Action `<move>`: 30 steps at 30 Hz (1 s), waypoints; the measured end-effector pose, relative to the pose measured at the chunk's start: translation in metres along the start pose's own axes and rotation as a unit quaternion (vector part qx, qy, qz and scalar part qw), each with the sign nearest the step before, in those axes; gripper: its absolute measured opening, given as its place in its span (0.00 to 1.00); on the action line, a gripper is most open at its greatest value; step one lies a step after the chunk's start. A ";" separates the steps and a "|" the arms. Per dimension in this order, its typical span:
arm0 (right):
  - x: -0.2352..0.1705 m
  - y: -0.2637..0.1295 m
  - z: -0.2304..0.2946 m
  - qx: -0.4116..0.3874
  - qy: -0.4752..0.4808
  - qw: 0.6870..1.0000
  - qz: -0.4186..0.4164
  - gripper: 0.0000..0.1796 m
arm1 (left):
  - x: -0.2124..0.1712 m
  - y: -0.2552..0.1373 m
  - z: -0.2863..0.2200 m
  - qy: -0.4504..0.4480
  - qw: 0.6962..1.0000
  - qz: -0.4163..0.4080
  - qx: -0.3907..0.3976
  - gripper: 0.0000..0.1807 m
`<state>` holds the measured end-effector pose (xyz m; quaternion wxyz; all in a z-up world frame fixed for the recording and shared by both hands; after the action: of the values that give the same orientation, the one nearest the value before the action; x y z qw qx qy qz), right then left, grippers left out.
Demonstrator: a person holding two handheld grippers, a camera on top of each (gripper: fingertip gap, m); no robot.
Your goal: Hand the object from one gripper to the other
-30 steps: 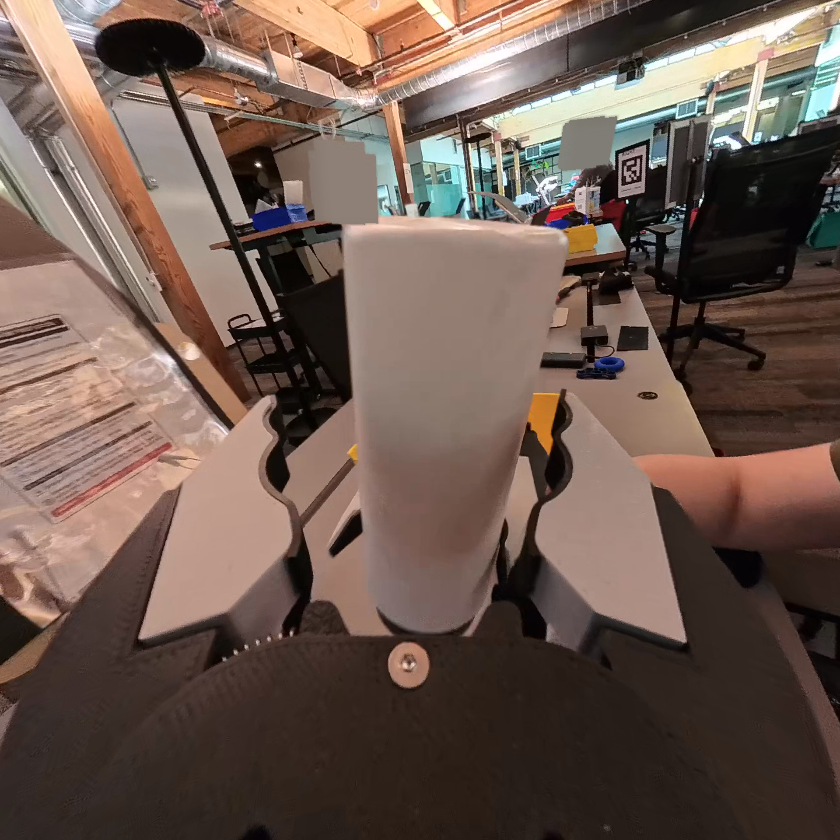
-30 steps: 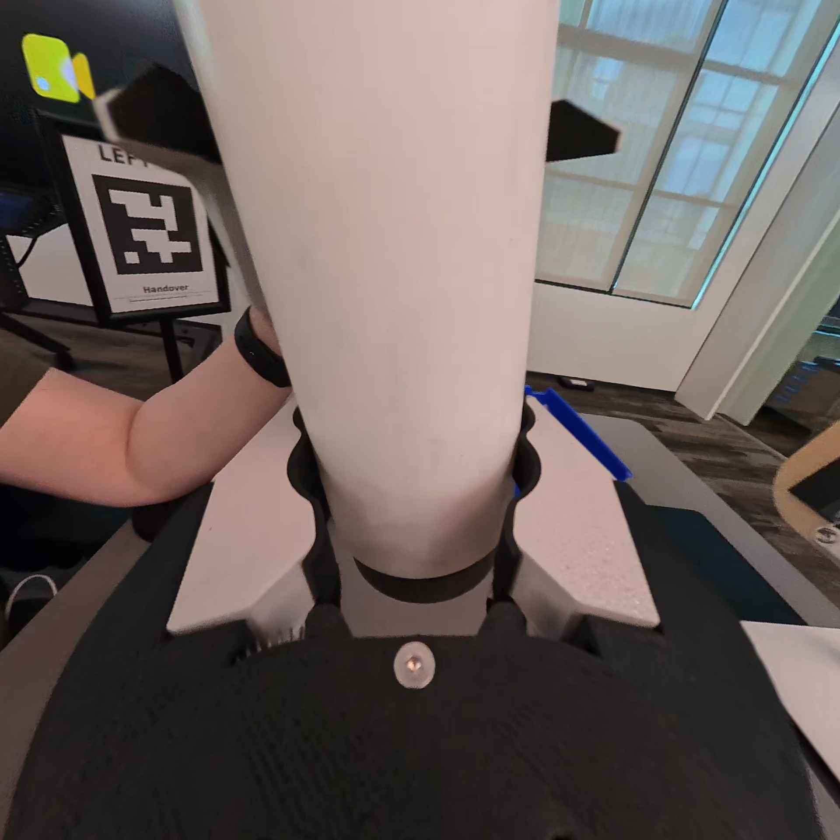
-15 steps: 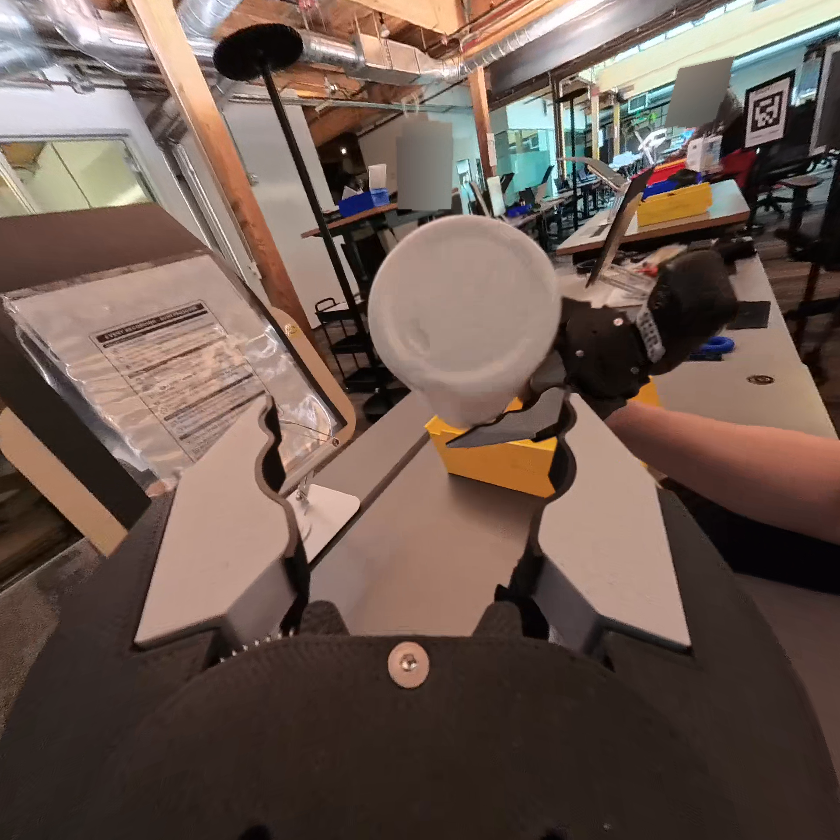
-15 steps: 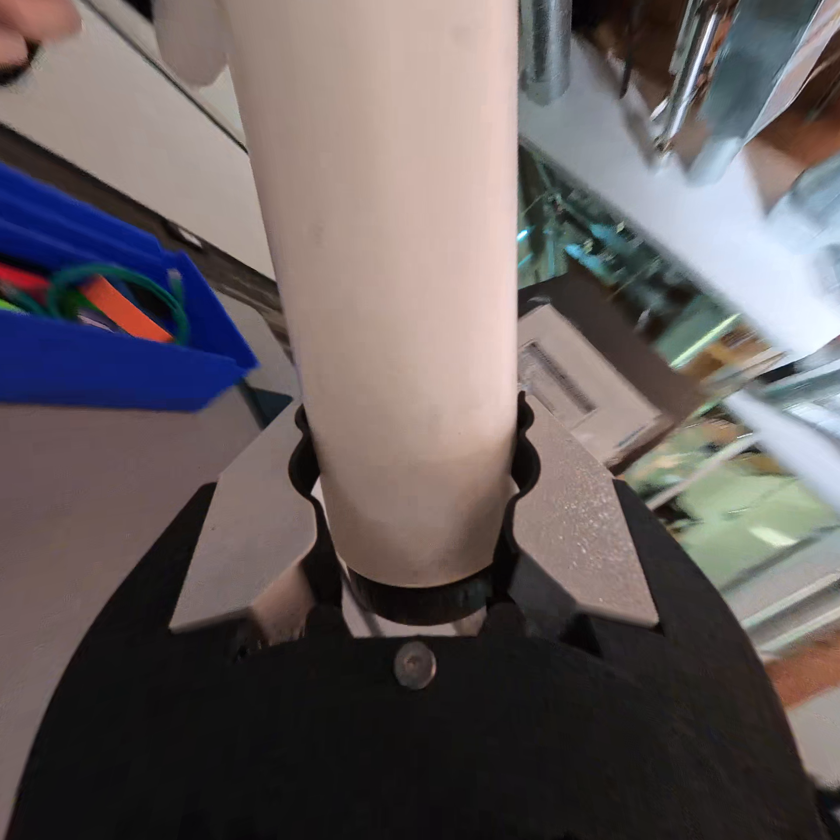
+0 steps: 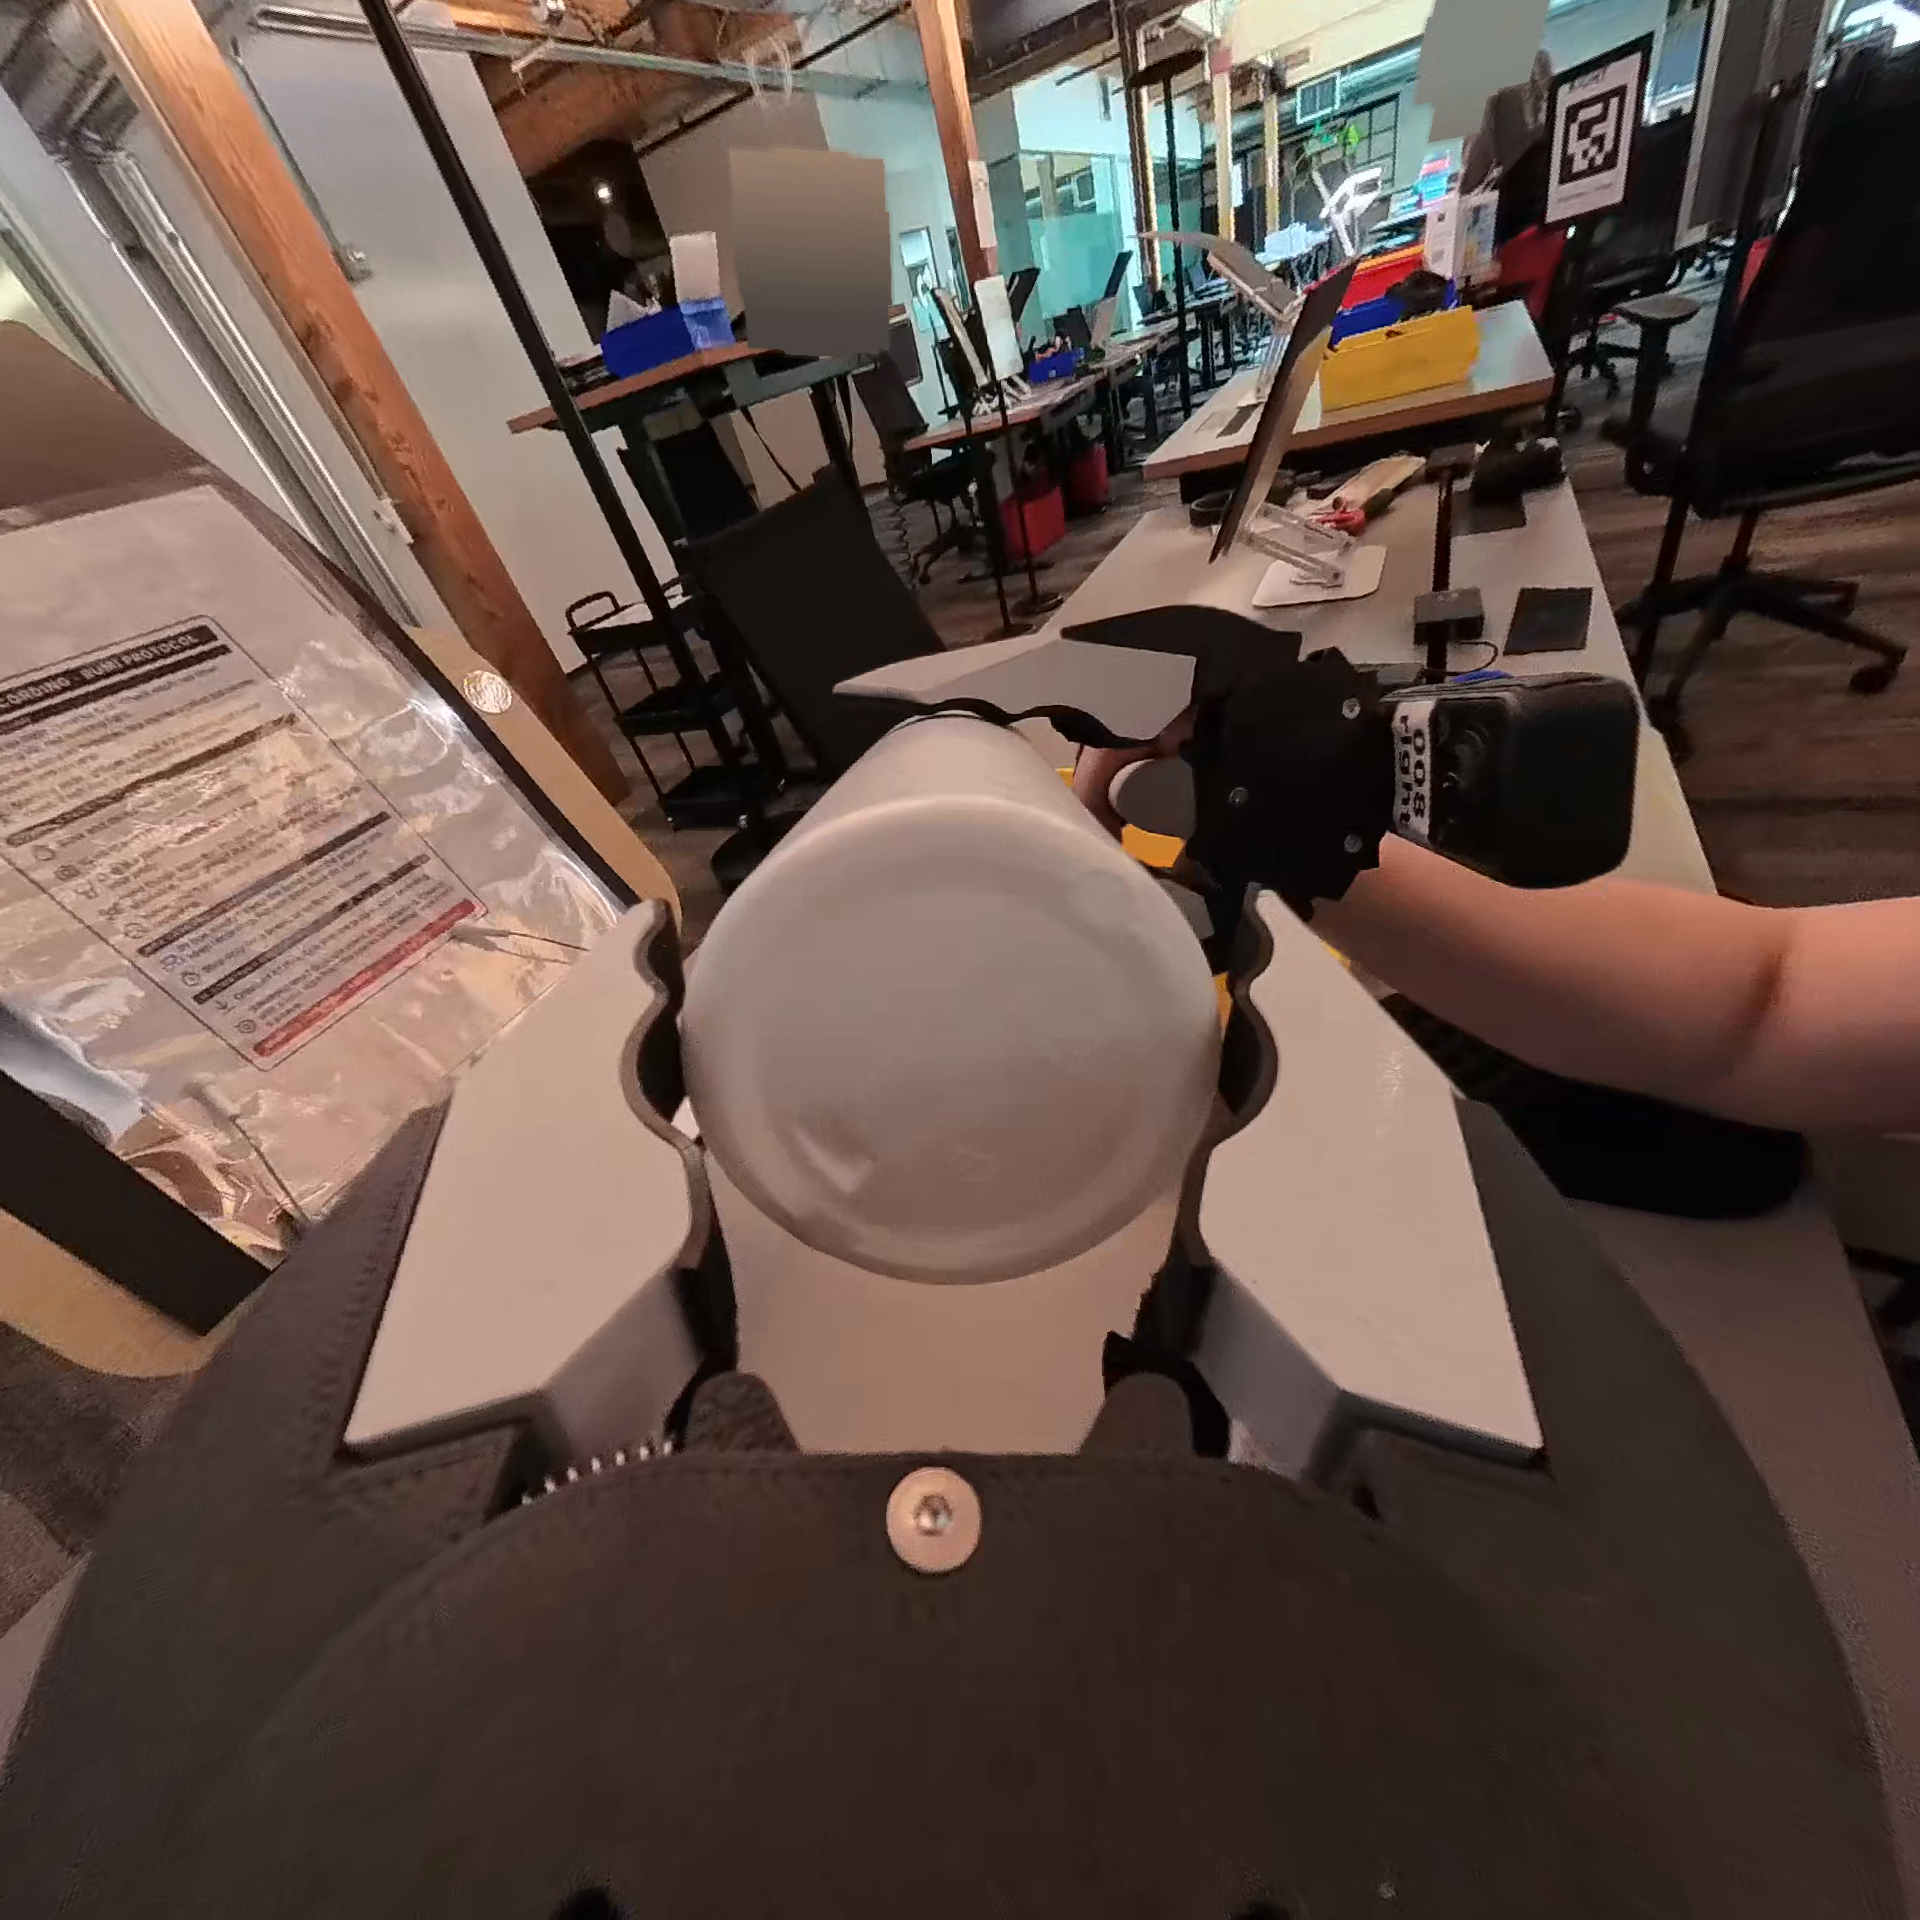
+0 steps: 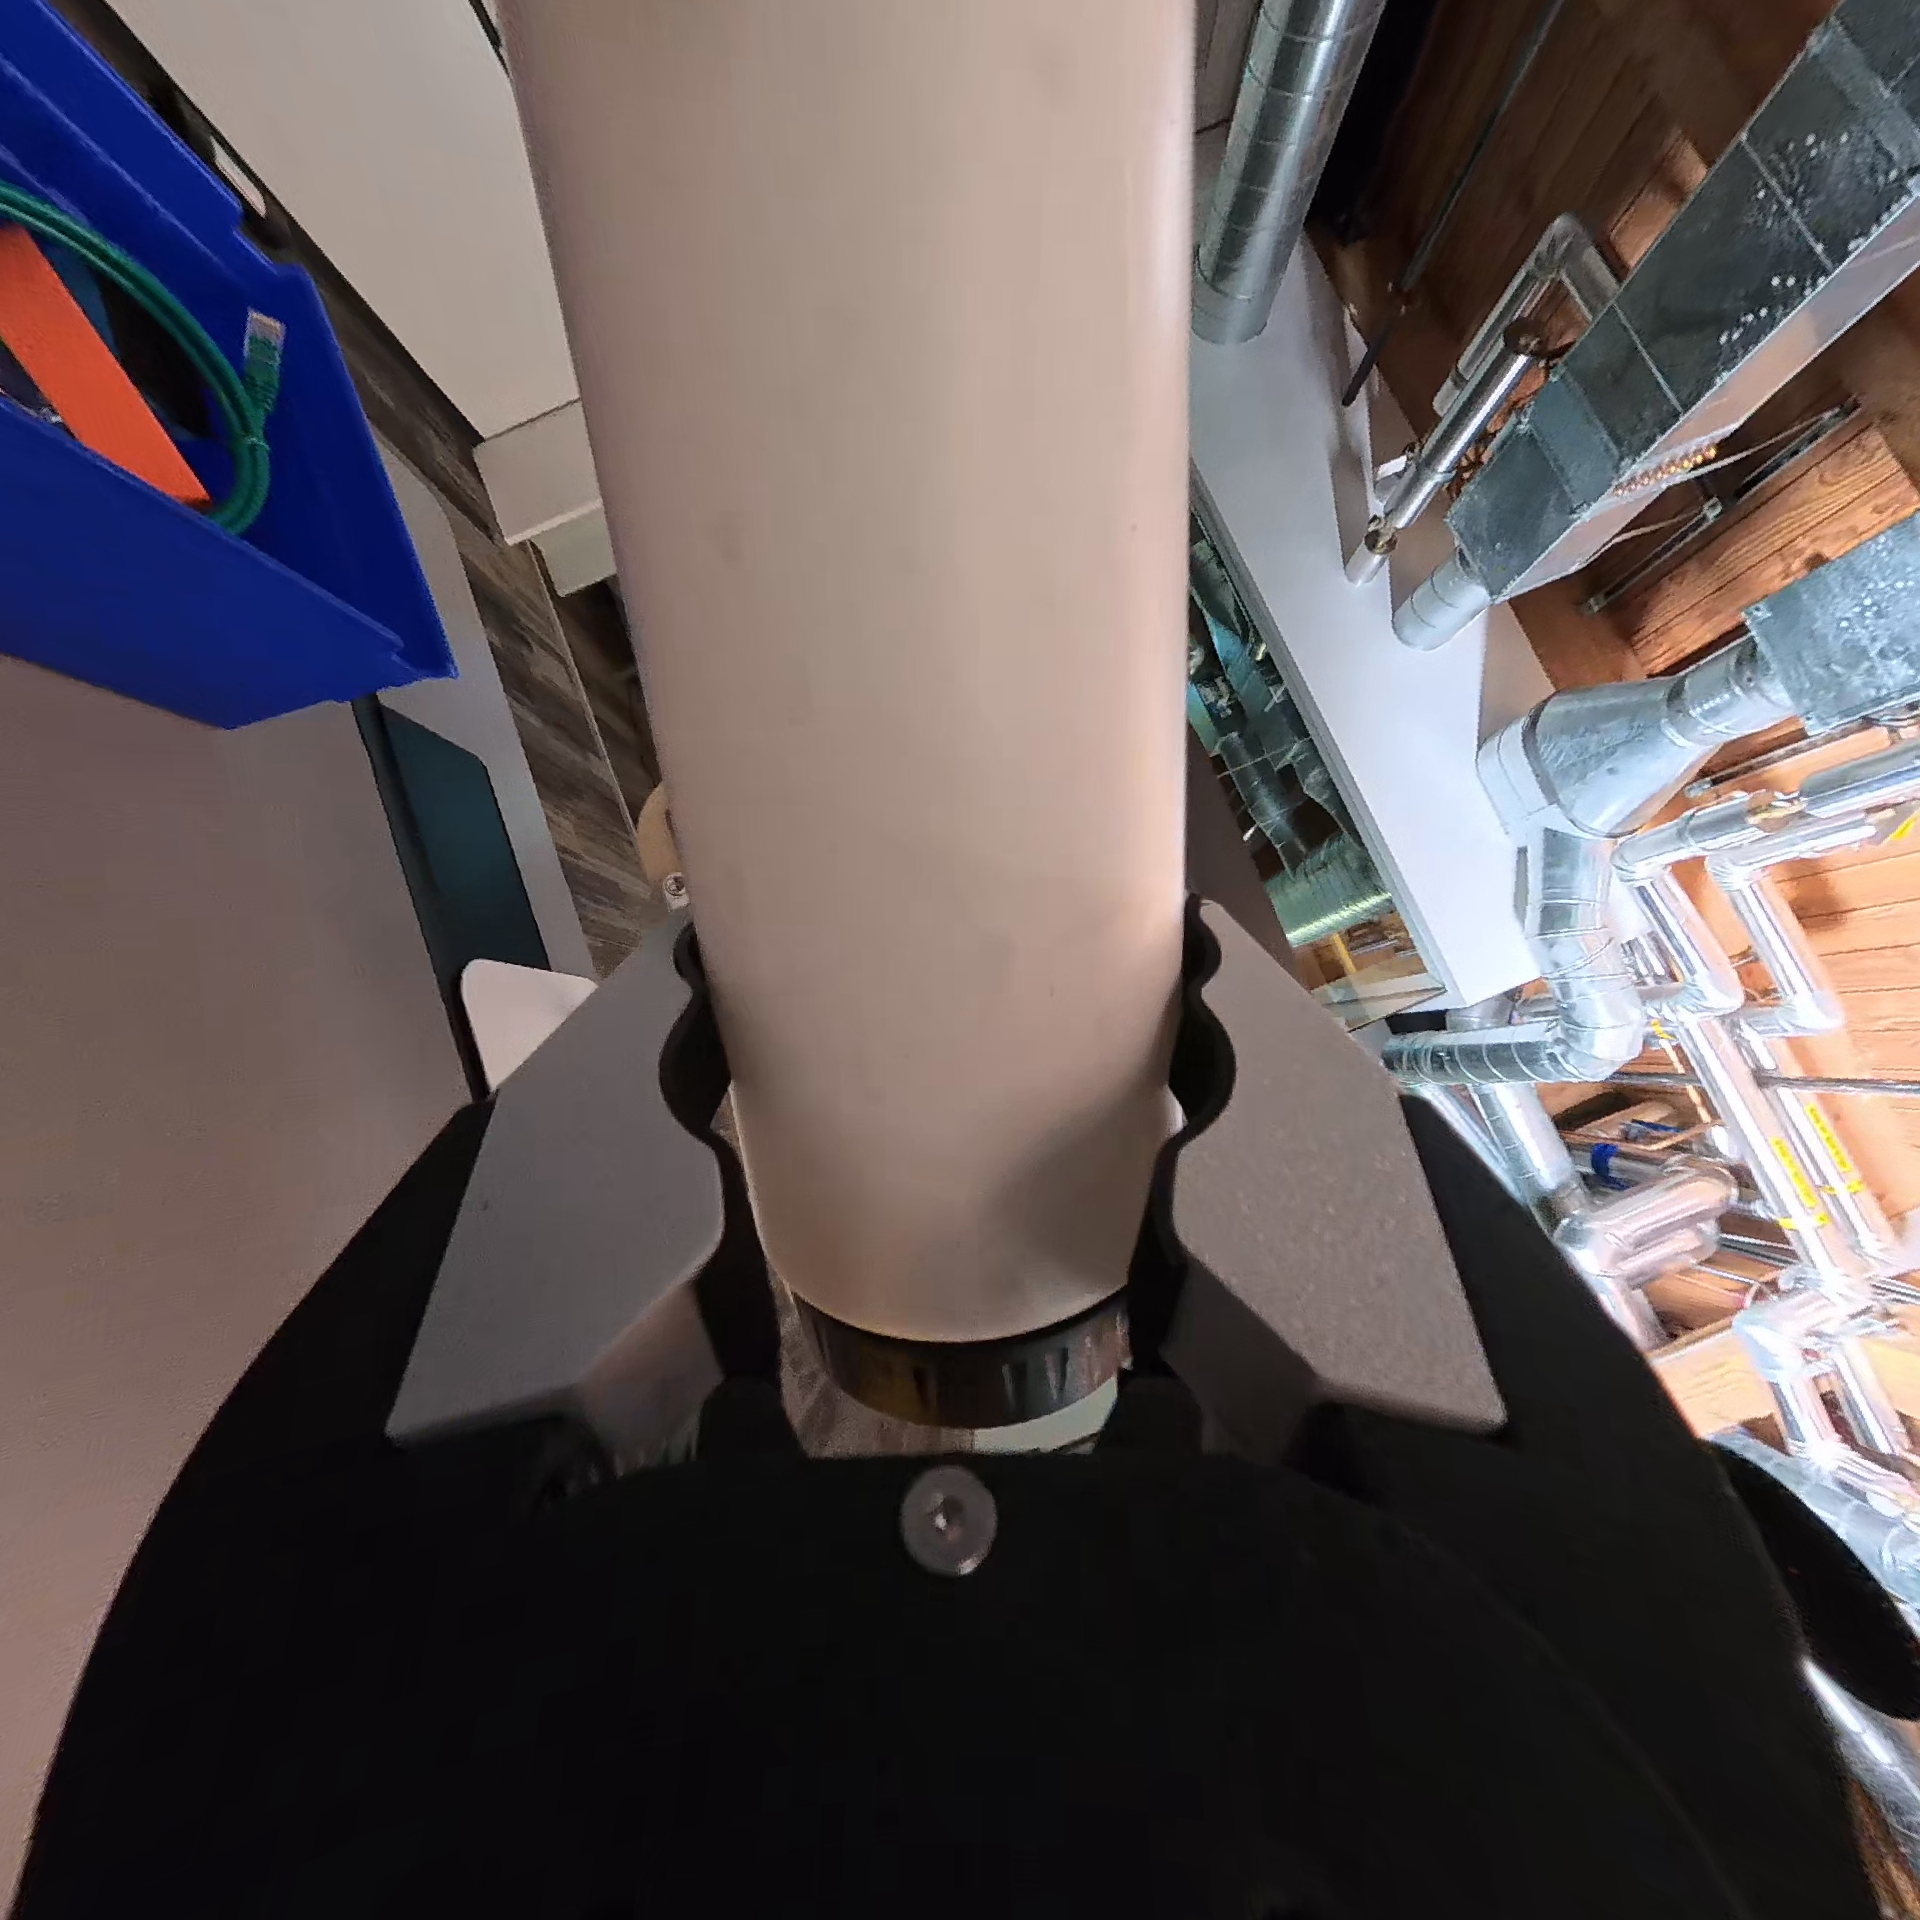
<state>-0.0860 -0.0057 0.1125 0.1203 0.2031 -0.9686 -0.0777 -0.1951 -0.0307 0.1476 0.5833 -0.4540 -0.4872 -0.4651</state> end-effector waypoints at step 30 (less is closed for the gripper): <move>0.017 0.023 0.048 0.101 0.155 0.983 -0.019 0.48 | 0.011 0.004 -0.007 0.079 0.994 -0.001 0.075 0.61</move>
<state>-0.1224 0.0134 0.0751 0.2460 0.2421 -0.9372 0.0509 -0.1895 -0.0382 0.1573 0.6521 -0.3700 -0.4733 -0.4625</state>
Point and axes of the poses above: each gripper's, where its closed fingertips meet, y out along the fingers, x out of its top, z = x × y across the jaws, the point moved 4 cm from there along -y, back along the fingers, and after that the axes turned 8 degrees about -y, right-handed, at the moved point
